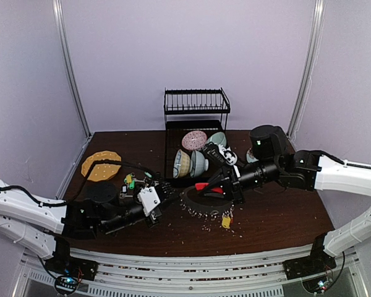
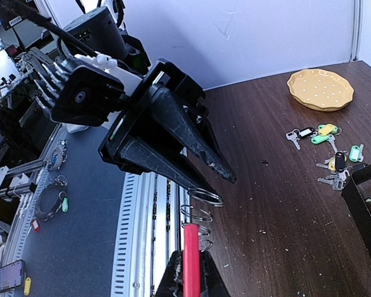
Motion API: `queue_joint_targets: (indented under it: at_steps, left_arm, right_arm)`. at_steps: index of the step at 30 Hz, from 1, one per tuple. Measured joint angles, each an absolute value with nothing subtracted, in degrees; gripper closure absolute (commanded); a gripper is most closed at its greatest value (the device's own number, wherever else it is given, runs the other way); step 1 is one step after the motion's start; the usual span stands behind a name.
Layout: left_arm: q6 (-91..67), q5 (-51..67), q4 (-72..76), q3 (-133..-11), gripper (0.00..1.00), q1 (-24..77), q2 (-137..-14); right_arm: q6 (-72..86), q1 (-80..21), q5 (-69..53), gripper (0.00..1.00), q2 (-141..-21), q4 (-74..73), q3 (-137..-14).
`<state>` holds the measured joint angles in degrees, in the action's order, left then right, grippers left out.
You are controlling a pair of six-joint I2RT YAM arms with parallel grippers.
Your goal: Put the keys on the keyring
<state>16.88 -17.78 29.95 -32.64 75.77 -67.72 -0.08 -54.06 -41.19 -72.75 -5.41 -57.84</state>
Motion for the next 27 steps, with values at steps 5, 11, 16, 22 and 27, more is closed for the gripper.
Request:
queue_joint_targets:
  at_steps: [5,11,16,22,27]
  left_arm:
    - [16.8,-17.6,29.9,-32.6,0.74,75.7,-67.2]
    - [16.9,-17.4,29.9,-32.8,0.77,75.8,-67.4]
    - [17.7,-17.6,29.8,-33.4,0.83,75.7,-68.3]
    - [18.5,-18.2,30.4,-33.4,0.80,75.8,-68.6]
    - [19.4,-18.9,31.5,-33.4,0.68,75.8,-68.9]
  right_arm:
    - [-0.1,-54.1,-41.4,1.00,-72.8,-4.9,-57.8]
    - [-0.1,-54.1,-41.4,1.00,-72.8,-4.7,-57.8]
    - [-0.1,-54.0,-41.4,1.00,-72.8,-4.6,-57.8]
    - [-0.1,-54.0,-41.7,1.00,-72.8,-4.6,-57.8]
    - [-0.5,-53.7,-43.2,1.00,-72.8,-4.7,-57.8]
